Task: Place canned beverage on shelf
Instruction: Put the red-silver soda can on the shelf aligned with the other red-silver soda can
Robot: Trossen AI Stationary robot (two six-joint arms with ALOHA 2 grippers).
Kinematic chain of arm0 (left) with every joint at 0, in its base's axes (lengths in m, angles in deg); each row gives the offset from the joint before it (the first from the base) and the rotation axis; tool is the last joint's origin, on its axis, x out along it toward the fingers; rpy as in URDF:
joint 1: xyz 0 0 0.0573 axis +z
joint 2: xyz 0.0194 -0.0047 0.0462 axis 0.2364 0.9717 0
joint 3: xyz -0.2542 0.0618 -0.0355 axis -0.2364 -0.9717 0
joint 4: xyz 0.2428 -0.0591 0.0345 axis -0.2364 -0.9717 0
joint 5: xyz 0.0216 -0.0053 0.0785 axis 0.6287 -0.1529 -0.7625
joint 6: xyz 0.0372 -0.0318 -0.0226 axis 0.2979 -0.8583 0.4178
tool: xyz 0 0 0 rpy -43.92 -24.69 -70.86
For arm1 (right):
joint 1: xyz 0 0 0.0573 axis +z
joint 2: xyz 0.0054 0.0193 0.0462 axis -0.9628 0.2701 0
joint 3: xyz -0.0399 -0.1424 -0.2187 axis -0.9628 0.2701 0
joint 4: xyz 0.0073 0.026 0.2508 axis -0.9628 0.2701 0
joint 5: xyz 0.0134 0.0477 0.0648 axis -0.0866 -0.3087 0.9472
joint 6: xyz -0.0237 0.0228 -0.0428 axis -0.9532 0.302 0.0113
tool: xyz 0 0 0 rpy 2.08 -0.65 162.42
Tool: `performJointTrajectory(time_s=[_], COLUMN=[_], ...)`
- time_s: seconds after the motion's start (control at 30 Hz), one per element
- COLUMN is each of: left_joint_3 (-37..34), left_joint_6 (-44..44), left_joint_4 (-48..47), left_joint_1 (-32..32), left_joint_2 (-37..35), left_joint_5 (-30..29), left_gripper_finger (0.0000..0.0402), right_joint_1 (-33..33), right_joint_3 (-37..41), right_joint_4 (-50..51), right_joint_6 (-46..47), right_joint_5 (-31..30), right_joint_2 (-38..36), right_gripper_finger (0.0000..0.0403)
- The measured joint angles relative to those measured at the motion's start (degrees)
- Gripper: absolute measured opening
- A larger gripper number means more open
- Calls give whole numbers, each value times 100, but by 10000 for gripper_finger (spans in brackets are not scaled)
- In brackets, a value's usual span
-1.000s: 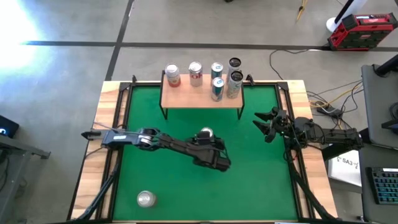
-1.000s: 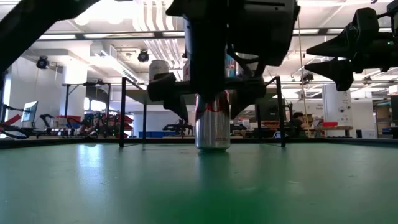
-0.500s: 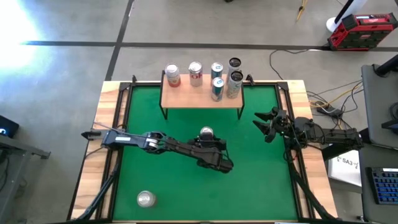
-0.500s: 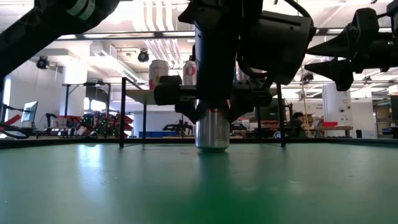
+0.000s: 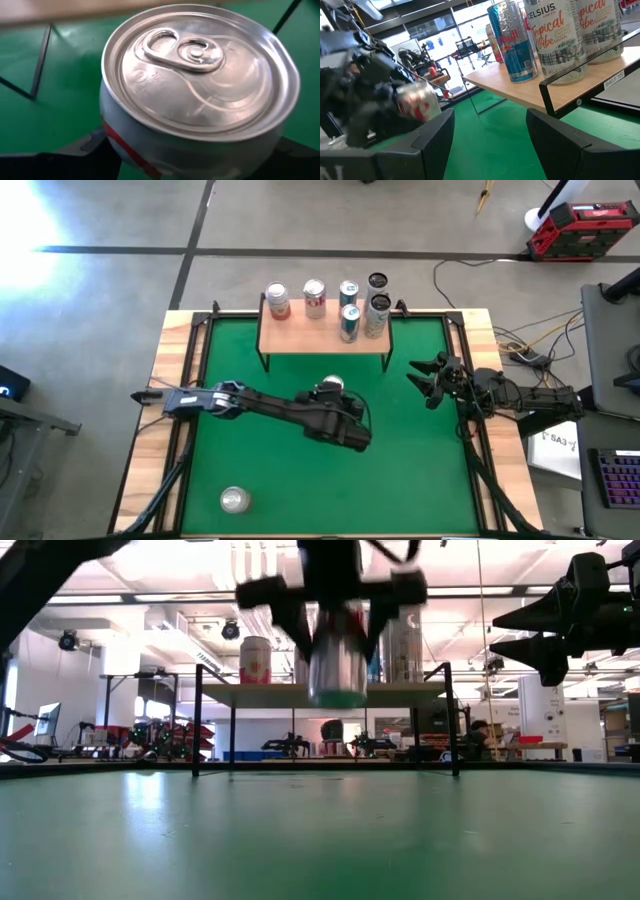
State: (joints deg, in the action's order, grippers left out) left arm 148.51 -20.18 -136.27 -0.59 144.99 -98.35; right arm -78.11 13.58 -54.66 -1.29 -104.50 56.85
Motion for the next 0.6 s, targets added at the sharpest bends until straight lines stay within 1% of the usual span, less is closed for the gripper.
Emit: performJointTrajectory(time_s=[0.1, 0.2, 0.37, 0.5, 0.6], left_joint_3=[0, -1, -2, -2, -2], left_joint_6=[472, 894, 1262, 1599, 1833], left_joint_4=[0, 0, -1, -1, 2], left_joint_1=[18, 55, 167, 404, 650], left_joint_2=[-347, -640, -1063, -1245, -1249], left_joint_5=[-47, -219, -612, -652, -637], left_gripper_finger=[280, 280, 280, 312, 319], right_joint_1=[-1, 1, 0, -1, -1], right_joint_3=[0, 2, 1, 0, 0], right_joint_4=[0, 0, 0, 0, 0], right_joint_6=[-1, 1, 1, 1, 1], right_joint_5=[0, 0, 0, 0, 0], right_joint_2=[0, 0, 0, -2, -2], right_gripper_finger=[238, 238, 238, 238, 238])
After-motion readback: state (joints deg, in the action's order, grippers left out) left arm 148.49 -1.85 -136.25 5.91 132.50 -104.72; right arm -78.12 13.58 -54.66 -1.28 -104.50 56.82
